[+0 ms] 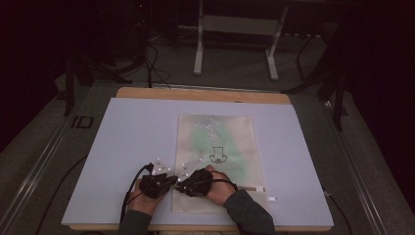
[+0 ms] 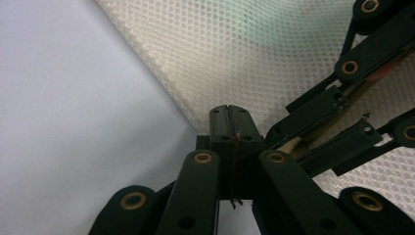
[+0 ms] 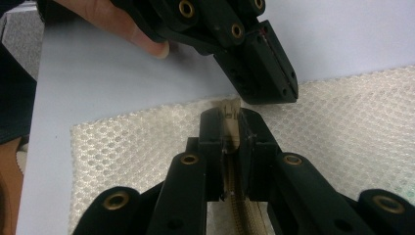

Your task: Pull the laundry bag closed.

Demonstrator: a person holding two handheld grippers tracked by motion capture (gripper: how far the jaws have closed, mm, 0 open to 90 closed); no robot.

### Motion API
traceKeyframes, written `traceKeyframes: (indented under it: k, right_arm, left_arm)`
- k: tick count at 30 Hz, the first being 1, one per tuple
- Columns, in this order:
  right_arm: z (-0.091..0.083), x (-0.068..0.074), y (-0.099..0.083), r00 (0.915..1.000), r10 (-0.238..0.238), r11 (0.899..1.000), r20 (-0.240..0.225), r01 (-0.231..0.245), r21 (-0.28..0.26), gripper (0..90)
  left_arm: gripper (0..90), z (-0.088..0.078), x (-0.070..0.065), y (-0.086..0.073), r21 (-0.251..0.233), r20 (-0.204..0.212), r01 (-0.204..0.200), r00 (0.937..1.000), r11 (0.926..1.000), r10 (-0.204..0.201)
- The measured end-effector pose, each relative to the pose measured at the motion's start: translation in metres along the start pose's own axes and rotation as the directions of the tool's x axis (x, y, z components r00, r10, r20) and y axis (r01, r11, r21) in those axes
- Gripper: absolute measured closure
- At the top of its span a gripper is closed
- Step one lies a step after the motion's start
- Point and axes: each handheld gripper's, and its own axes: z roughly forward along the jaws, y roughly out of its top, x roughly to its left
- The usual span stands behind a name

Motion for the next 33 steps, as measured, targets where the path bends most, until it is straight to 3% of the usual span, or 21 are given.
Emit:
traceKeyframes:
  k: [9, 19, 23, 29, 33]
  right_arm:
    - [-0.004, 0.000, 0.001, 0.9995, -0.032, 0.999, 0.000, 0.032, 0.036, 82.4]
    - [-0.013, -0.002, -0.009, 0.9996, -0.029, 0.999, 0.002, 0.029, 0.046, 82.5]
    - [-0.012, -0.001, -0.008, 0.9994, -0.035, 0.998, 0.005, 0.035, 0.053, 82.5]
    - [-0.009, -0.001, -0.005, 0.9992, -0.033, 0.998, 0.023, 0.032, 0.049, 82.5]
    - [-0.008, -0.001, -0.003, 0.9990, -0.030, 0.999, 0.031, 0.029, 0.046, 82.5]
  left_arm:
    - [89.7, 0.000, -0.008, 0.002, 0.028, -0.058, -0.074, 0.9954, 0.9968, 0.076]
    - [89.7, 0.001, -0.006, 0.002, 0.014, -0.043, -0.043, 0.9981, 0.9990, 0.044]
    - [89.5, -0.001, -0.009, 0.001, 0.013, -0.056, -0.062, 0.9965, 0.9980, 0.062]
    - [88.9, -0.010, -0.004, 0.000, -0.046, 0.009, -0.008, 0.9999, 0.9989, 0.009]
    - [88.8, -0.010, -0.006, -0.001, -0.033, 0.024, -0.008, 0.9997, 0.9994, 0.009]
